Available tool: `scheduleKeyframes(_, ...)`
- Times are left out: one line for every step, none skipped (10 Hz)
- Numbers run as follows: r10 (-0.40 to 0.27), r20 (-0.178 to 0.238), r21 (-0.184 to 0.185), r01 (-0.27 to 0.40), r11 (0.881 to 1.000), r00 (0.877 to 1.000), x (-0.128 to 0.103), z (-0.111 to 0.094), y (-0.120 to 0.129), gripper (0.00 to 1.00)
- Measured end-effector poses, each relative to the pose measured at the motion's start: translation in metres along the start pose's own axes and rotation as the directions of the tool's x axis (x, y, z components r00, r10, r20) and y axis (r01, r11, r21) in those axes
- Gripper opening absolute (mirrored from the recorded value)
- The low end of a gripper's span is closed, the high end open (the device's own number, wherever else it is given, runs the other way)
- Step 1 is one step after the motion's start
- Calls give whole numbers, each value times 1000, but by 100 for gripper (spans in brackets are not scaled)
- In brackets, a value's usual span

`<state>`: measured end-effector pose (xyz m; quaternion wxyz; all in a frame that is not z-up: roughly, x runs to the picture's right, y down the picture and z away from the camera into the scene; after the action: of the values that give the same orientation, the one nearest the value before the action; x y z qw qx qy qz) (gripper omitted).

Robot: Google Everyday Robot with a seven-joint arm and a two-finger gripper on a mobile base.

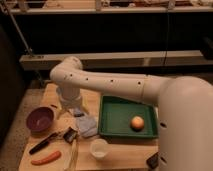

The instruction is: Place towel in paper cup

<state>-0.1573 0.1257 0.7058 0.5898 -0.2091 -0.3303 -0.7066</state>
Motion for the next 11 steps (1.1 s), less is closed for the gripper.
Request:
scheduleKeyframes(12,17,3,-12,1000,1000,-3,20,3,80)
scheduleKeyframes(31,26,10,-32,999,999,-4,30,8,80)
scheduleKeyframes(52,31,19,-52,998,998,-4,38,11,80)
scheduleKeyframes(75,36,32,-76,997,997,-4,46,14,80)
scheduleKeyframes(100,44,41,-101,994,994,-4,57,17,80)
scheduleKeyframes(119,48,47,-122,991,992,-4,68,18,80)
scheduleKeyframes(144,45,55,-146,988,989,-4,77,23,80)
scheduleKeyframes(174,42,61,-177,982,984,-3,85,30,80)
scheduleKeyframes(196,41,65,-199,978,980,-1,88,33,80)
scheduleKeyframes(213,41,64,-215,975,976,1,91,35,80)
scheduleKeyframes(234,42,64,-236,970,971,4,94,37,80)
